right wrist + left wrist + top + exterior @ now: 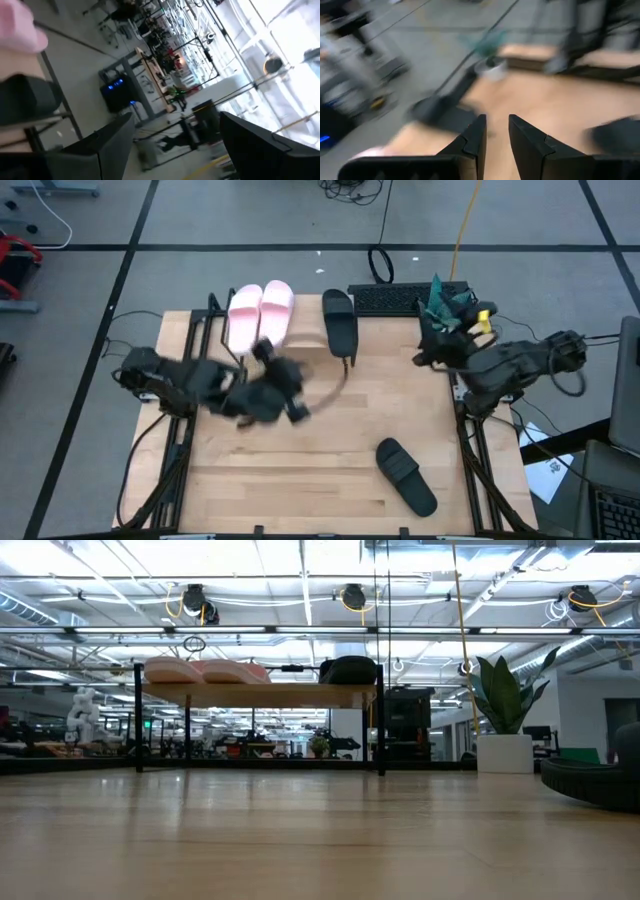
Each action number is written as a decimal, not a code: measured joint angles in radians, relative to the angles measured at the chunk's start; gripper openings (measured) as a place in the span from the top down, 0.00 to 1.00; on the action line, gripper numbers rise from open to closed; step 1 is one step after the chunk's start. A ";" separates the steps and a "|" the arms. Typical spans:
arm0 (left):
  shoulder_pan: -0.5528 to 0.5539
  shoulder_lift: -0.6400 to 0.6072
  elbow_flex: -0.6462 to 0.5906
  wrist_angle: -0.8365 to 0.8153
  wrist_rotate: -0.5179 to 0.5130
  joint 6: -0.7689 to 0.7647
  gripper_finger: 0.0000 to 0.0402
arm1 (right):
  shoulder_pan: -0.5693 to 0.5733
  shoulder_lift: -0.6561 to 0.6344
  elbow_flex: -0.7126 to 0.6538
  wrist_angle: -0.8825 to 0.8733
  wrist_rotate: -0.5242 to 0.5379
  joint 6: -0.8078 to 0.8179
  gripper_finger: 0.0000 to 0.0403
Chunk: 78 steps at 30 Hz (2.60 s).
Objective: Pick and place slides into the shelf
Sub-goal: Put the black slipper on the shelf
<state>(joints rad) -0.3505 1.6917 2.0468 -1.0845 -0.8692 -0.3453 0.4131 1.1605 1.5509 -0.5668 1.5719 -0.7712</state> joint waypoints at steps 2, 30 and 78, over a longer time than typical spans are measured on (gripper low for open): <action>-0.060 0.034 0.000 0.122 0.015 0.040 0.79 | 0.006 -0.020 0.000 0.044 0.000 0.000 0.30; -0.140 0.567 0.000 1.099 0.319 -0.037 0.79 | -0.033 -0.081 0.000 0.255 -0.002 0.002 0.30; -0.178 0.452 0.000 -0.318 0.145 -1.043 0.79 | 0.993 0.134 -0.331 0.117 -0.489 0.958 0.30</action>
<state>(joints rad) -0.5283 2.1441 2.0472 -1.4022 -0.7237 -1.3880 1.4057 1.2946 1.2196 -0.4494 1.0832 0.1866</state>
